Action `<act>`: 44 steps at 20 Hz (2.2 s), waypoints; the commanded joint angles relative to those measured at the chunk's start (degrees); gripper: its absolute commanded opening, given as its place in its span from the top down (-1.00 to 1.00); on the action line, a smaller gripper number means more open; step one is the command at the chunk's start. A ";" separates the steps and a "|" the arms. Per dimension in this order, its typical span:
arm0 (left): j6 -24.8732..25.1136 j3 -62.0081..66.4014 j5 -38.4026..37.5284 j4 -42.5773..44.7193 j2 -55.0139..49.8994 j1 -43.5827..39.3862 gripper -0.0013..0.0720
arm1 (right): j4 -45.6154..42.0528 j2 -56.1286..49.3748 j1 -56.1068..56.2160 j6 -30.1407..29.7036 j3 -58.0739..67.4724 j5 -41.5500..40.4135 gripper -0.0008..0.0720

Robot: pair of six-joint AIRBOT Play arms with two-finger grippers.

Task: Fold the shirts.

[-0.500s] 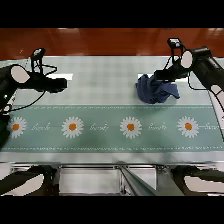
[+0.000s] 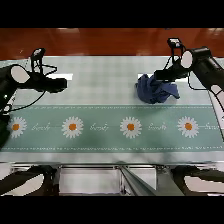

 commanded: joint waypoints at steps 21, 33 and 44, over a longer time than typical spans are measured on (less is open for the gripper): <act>-3.52 -5.88 -11.56 0.02 10.05 -2.25 -0.42 | 15.47 -5.49 -10.36 -14.29 8.02 -2.25 -0.16; -4.52 -9.79 -11.50 0.22 14.73 -2.45 -0.42 | 16.33 -17.49 -6.01 -18.27 8.28 11.63 0.90; -4.68 -9.81 -12.11 10.21 33.09 9.55 -0.42 | 14.36 13.09 1.14 -17.57 34.47 11.82 0.91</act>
